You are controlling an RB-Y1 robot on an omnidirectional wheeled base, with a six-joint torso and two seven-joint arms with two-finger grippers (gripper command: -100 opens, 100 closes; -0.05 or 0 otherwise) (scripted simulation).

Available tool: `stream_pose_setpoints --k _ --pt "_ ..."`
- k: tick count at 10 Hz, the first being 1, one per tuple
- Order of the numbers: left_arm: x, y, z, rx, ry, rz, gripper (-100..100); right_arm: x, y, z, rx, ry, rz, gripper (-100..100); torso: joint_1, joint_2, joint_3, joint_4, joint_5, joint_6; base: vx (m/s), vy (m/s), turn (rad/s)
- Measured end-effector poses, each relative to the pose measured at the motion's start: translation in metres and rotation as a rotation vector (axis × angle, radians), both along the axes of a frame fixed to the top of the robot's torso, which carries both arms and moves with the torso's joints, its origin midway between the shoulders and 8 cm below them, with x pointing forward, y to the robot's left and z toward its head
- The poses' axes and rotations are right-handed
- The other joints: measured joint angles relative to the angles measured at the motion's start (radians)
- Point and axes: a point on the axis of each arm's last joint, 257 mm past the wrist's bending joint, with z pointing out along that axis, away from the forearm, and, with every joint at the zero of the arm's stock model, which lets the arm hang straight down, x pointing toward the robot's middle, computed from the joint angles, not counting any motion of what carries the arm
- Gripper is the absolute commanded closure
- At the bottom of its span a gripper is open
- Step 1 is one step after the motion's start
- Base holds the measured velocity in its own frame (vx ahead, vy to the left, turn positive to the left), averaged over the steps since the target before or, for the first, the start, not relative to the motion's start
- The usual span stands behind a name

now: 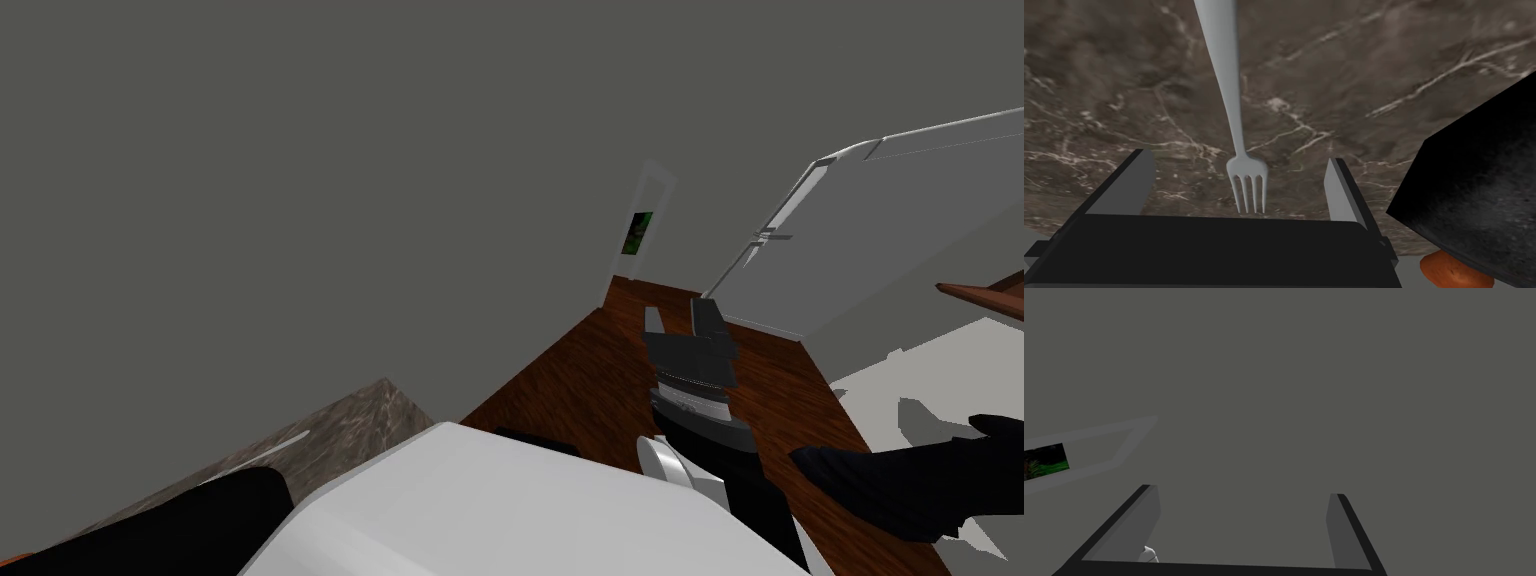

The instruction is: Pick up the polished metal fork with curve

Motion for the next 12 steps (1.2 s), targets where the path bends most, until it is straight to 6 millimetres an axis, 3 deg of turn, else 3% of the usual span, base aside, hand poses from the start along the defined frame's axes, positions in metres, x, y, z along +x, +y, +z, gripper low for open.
stream_pose_setpoints --k 1,4,5,9,10,11,12 --pt "0.0 0.0 0.0 0.0 0.0 0.0 -100 0.0 0.0 0.0 0.0 0.0 0.0 0 -0.002 0.002 0.001 0.0 -0.001 0.0 -0.007 -0.003 -0.022" --pt "-0.001 -0.009 -0.021 -0.003 0.0 0.01 -100 0.0 0.0 0.0 0.0 0.0 0.0 0 -0.002 0.003 0.002 0.001 0.0 0.0 -0.003 -0.002 -0.011" --pt "-0.002 -0.009 -0.021 -0.002 0.001 0.011 100 0.0 0.0 0.0 0.0 0.0 0.0 0 -0.001 0.003 0.002 0.001 0.001 0.0 0.0 0.0 0.0" --pt "-0.002 -0.008 -0.021 -0.001 0.001 0.012 100 0.0 0.0 0.0 0.0 0.0 0.0 0 -0.001 0.003 0.002 0.001 0.001 0.0 0.0 0.0 0.0" --pt "-0.002 -0.008 -0.021 -0.001 0.001 0.012 0 0.0 0.0 0.0 0.0 0.0 0.0 0 -0.001 0.003 0.002 0.001 0.001 0.0 0.0 0.0 0.0" --pt "-0.002 -0.008 -0.021 -0.001 0.001 0.012 100 0.0 0.0 0.0 0.0 0.0 0.0 0 -0.001 0.003 0.002 0.001 0.001 0.0 0.006 0.006 0.017" --pt "-0.002 -0.006 -0.015 -0.001 0.002 0.009 100 0.0 0.0 0.0 0.0 0.0 0.0 0 0.0 0.003 0.002 0.001 0.0 0.0 0.009 0.004 0.03"
